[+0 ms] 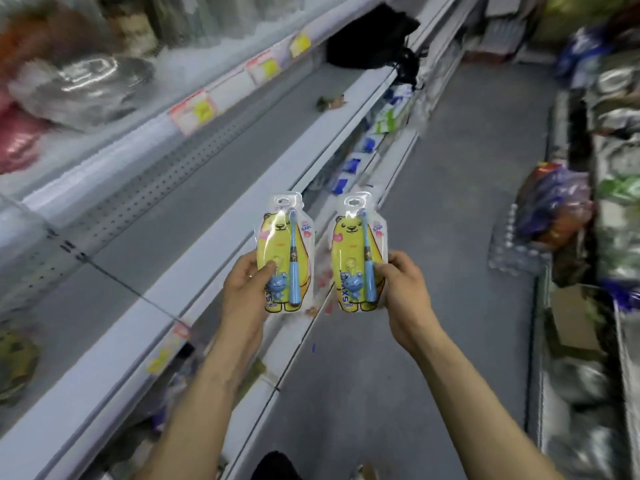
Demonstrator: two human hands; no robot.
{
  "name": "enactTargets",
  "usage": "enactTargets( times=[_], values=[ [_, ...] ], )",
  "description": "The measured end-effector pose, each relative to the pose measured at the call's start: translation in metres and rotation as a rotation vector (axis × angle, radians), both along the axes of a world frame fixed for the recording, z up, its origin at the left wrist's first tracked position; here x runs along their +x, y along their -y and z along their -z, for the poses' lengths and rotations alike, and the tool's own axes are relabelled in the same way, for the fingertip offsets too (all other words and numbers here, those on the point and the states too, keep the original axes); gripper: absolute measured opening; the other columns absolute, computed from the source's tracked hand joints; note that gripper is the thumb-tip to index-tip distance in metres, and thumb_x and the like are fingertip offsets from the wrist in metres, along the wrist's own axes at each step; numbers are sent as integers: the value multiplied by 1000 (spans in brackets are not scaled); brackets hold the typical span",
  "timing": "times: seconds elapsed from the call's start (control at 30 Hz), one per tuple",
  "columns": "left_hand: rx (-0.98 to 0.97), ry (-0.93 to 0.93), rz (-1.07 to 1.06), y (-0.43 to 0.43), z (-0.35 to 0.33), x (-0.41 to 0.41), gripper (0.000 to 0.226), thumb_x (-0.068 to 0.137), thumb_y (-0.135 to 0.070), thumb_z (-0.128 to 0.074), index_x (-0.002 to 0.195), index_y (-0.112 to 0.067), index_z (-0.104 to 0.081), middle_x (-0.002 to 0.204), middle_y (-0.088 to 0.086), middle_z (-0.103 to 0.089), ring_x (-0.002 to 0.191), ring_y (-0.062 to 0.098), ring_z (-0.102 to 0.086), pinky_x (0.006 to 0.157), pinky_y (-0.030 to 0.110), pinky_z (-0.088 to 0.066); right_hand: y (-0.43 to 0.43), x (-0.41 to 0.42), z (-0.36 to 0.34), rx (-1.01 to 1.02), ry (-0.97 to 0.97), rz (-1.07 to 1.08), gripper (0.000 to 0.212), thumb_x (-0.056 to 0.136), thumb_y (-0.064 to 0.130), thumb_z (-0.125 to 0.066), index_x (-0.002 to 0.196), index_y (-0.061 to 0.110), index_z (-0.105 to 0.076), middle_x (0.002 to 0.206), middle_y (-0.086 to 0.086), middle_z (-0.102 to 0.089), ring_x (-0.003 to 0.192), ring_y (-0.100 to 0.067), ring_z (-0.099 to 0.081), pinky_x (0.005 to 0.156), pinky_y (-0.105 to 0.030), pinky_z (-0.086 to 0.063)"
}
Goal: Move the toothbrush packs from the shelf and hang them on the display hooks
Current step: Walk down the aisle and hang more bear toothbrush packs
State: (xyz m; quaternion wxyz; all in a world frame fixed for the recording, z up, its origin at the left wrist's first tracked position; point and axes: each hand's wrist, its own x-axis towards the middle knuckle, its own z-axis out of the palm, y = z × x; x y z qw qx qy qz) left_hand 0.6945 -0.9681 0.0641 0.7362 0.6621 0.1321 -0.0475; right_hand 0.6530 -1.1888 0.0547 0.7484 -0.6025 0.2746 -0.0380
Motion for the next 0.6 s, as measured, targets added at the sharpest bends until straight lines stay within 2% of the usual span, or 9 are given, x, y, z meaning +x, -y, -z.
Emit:
enactTargets(
  times=[0.13, 0.2, 0.33, 0.43, 0.53, 0.6],
  values=[
    [7, 31, 142, 87, -10, 54, 16, 101, -12, -65, 115, -16, -71, 111, 17, -77, 95, 29, -74, 89, 47, -58, 80, 31, -7, -14, 22, 120, 16, 101, 8, -51, 103, 15, -66, 95, -9, -78, 84, -28, -76, 69, -47, -59],
    [14, 47, 203, 130, -13, 85, 18, 101, -12, -64, 118, -15, -70, 112, 14, -78, 95, 28, -76, 88, 45, -59, 120, 51, -8, -34, 30, 164, 15, 100, 9, -54, 105, 15, -67, 99, -11, -79, 88, -30, -77, 71, -47, -60],
    [3, 72, 326, 218, -19, 161, 16, 102, -13, -65, 113, -21, -72, 109, 10, -79, 102, 34, -76, 92, 51, -61, 201, 100, -14, -80, 48, 274, 15, 100, 11, -56, 108, 16, -67, 104, -12, -78, 95, -34, -78, 72, -47, -59],
    [-46, 98, 411, 291, -25, 226, 18, 102, -11, -64, 117, -19, -71, 110, 11, -79, 99, 30, -77, 89, 46, -61, 261, 141, -25, -98, 91, 366, 16, 100, 8, -55, 112, 14, -65, 104, -14, -78, 94, -31, -77, 71, -39, -56],
    [-58, 102, 529, 363, -35, 285, 18, 103, -13, -63, 120, -17, -70, 111, 11, -79, 100, 30, -77, 91, 52, -61, 313, 177, -43, -117, 113, 482, 22, 94, 9, -60, 114, 12, -66, 111, -19, -74, 90, -26, -73, 78, -44, -54],
    [-83, 98, 603, 412, -47, 319, 18, 103, -13, -62, 118, -19, -70, 110, 9, -79, 102, 31, -77, 93, 56, -60, 350, 200, -59, -146, 138, 531, 23, 92, 14, -61, 114, 14, -66, 108, -24, -72, 82, -31, -68, 68, -44, -50]
  ],
)
